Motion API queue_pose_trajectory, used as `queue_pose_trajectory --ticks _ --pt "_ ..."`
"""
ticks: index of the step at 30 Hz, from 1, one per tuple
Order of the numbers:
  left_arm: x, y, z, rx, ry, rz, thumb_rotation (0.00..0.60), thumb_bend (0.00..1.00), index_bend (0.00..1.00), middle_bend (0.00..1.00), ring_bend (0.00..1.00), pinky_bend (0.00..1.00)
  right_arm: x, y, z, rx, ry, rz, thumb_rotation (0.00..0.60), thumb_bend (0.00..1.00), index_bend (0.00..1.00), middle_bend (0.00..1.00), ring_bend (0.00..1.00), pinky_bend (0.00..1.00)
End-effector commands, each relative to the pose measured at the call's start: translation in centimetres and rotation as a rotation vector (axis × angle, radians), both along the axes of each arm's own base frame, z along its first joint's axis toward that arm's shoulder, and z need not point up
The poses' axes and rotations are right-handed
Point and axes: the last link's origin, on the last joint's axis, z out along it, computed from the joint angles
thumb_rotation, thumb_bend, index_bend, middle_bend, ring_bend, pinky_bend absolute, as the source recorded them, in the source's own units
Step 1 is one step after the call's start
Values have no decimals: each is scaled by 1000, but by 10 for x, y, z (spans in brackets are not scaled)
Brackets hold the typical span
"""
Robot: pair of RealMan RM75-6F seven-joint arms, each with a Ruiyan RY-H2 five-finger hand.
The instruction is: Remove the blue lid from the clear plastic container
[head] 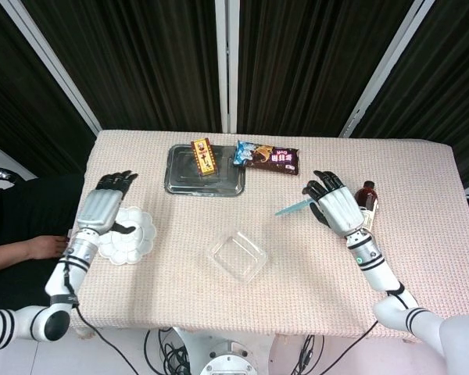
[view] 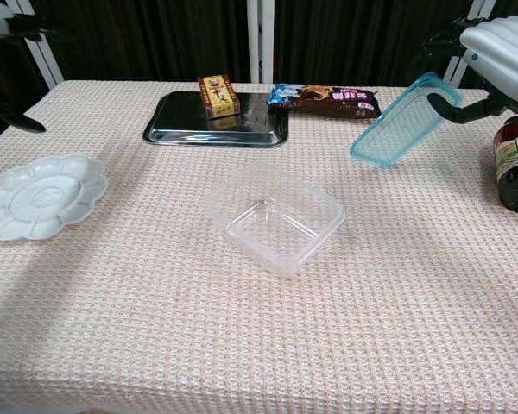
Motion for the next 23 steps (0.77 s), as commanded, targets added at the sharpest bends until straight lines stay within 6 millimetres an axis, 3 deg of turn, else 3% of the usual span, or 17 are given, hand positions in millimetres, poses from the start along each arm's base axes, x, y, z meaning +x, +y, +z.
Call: queue_pose_trajectory --ticks 1,7,12,18,23 --pt "-32 -16 21 106 13 20 600 0 0 0 0 14 -14 43 26 53 6 -55 600 334 0 154 0 8" --pt "-67 -43 46 181 48 46 600 0 0 0 0 20 -27 82 79 73 -81 -166 600 333 0 145 0 11" --pt "-94 -68 70 256 76 74 600 0 11 18 0 17 -41 112 123 18 -145 -241 600 335 19 229 26 120" --pt "-122 -103 87 278 85 124 600 0 23 21 0 5 -65 148 152 -26 -175 -359 600 334 79 237 31 120" --pt "-128 -135 91 331 70 151 600 0 24 21 0 3 -77 181 159 -37 -178 -438 600 273 63 147 0 0"
